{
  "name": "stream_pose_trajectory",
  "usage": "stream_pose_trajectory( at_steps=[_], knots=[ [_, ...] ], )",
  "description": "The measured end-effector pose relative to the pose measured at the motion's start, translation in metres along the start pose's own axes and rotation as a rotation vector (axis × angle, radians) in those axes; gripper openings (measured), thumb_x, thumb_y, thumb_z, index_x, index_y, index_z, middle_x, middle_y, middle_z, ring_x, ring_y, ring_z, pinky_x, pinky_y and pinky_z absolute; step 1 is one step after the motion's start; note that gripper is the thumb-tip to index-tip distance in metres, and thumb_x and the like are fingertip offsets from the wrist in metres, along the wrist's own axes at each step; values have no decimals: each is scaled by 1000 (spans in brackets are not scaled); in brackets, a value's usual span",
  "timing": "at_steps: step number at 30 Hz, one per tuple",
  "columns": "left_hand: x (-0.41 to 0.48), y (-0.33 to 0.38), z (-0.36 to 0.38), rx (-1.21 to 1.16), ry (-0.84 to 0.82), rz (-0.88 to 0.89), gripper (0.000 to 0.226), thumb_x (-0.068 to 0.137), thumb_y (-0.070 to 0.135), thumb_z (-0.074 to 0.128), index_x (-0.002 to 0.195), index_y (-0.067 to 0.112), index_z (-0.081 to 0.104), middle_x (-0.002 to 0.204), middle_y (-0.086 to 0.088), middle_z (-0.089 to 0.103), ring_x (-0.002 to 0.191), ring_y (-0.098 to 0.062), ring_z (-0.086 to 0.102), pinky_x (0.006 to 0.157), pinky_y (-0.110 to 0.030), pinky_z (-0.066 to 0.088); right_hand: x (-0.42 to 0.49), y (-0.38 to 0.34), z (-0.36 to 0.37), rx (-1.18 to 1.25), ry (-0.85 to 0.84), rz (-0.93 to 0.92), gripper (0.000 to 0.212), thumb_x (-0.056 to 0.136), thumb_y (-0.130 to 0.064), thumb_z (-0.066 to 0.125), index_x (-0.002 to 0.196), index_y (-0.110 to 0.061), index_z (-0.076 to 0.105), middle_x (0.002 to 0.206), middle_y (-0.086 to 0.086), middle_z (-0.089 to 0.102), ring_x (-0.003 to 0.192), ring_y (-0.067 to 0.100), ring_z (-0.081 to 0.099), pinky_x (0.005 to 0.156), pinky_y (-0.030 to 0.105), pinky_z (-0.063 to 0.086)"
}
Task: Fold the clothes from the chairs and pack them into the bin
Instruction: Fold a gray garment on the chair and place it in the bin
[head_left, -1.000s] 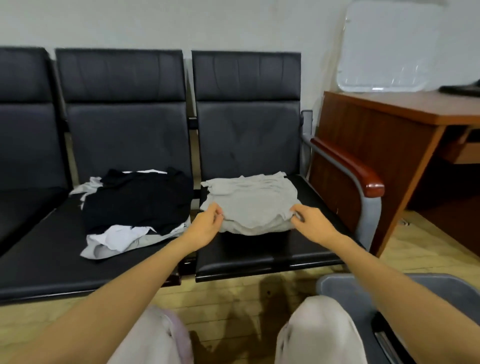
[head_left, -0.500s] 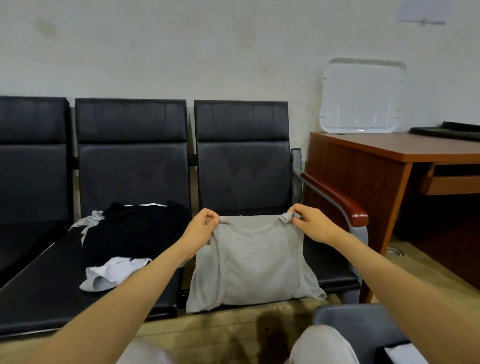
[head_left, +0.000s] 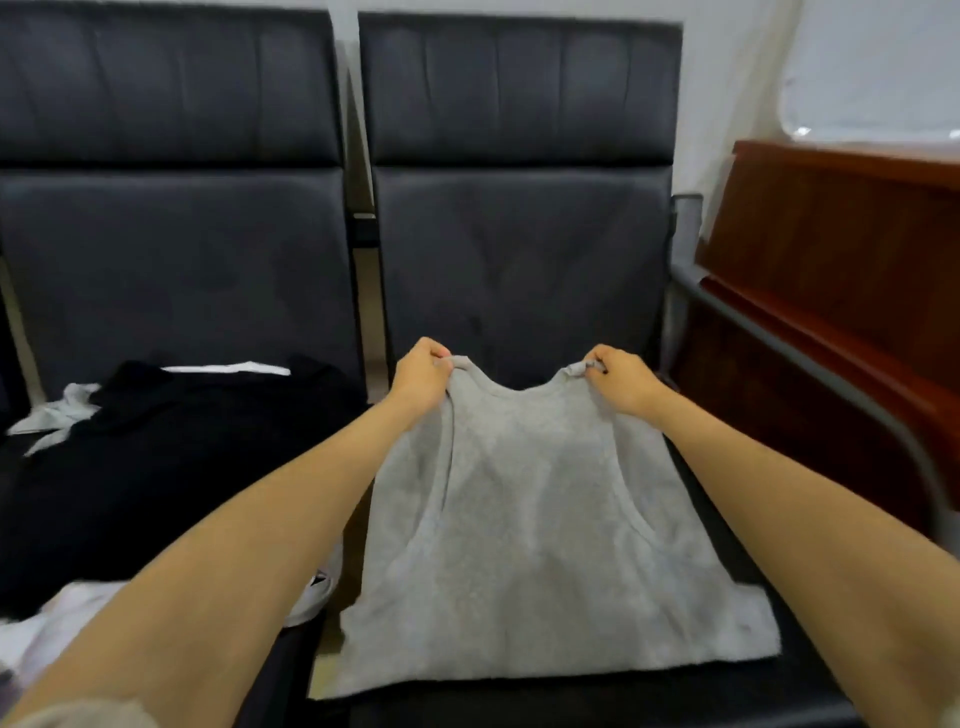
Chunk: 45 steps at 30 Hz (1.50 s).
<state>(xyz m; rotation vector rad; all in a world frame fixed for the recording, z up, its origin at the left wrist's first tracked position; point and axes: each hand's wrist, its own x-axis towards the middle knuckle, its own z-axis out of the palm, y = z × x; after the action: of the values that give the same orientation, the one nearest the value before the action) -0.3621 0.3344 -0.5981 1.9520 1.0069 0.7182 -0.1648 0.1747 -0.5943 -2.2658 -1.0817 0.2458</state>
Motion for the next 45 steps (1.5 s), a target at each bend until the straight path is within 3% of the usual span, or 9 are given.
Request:
stream_pose_trajectory(
  at_steps=[4,7,13,19,26,30,37,42,45],
  knots=[
    [29,-49,38,112,7,-54,19,97,14,51,114,4,54,110,-12,59,101,-25,55,76,-28,41,24,43,60,-83,88,93,25,99,-16,44,118,-1,52,114,22,57,100,37,56,78,40,45],
    [33,-76,49,243,-48,-39,43,94,11,57,132,2,38,128,-16,43,111,-31,51,87,-31,41,22,59,81,-140,148,173,44,97,-21,50,137,-9,38,136,17,40,117,35,47,88,42,42],
    [-5,-85,47,410,-14,259,40,94,18,57,130,4,47,134,-12,38,112,-29,49,99,-35,40,-11,61,78,-253,318,27,38,97,-18,51,134,-9,48,136,11,46,125,26,39,104,33,32],
    [-106,-64,26,546,-318,278,39,97,39,50,125,13,58,130,-8,52,117,-25,49,100,-35,39,-101,41,71,-183,127,-177,30,94,-16,56,123,-8,58,128,11,52,124,29,43,103,38,37],
    [-223,-61,16,808,-594,185,76,93,67,22,153,27,1,161,1,-8,147,-20,-10,119,-46,-6,-215,46,61,-442,-279,68,54,102,-50,19,152,-33,11,161,-6,0,148,20,-3,114,57,-3],
    [-254,-57,9,748,-667,170,73,95,64,24,153,28,-1,160,1,-12,147,-18,-14,118,-44,-10,-245,54,44,-451,-352,40,56,101,-52,16,153,-34,3,161,-6,-7,148,19,-9,115,57,-5],
    [-270,-75,-18,729,-635,143,62,100,55,21,153,31,1,160,4,-14,147,-15,-15,119,-38,-9,-259,65,27,-446,-269,98,53,103,-46,20,152,-28,15,161,-4,7,148,20,-1,116,52,-1],
    [-269,-75,-14,761,-660,116,60,101,54,16,153,32,-5,159,4,-20,145,-15,-21,117,-44,-13,-270,81,13,-419,65,160,44,99,-29,44,141,-17,39,143,9,41,135,28,31,109,44,26],
    [-266,-65,-9,787,-637,97,60,102,49,22,154,28,3,161,1,-11,147,-20,-12,119,-47,-7,-266,85,1,-464,3,290,40,96,-39,47,130,-19,49,133,8,46,127,30,33,103,44,29]
  ],
)
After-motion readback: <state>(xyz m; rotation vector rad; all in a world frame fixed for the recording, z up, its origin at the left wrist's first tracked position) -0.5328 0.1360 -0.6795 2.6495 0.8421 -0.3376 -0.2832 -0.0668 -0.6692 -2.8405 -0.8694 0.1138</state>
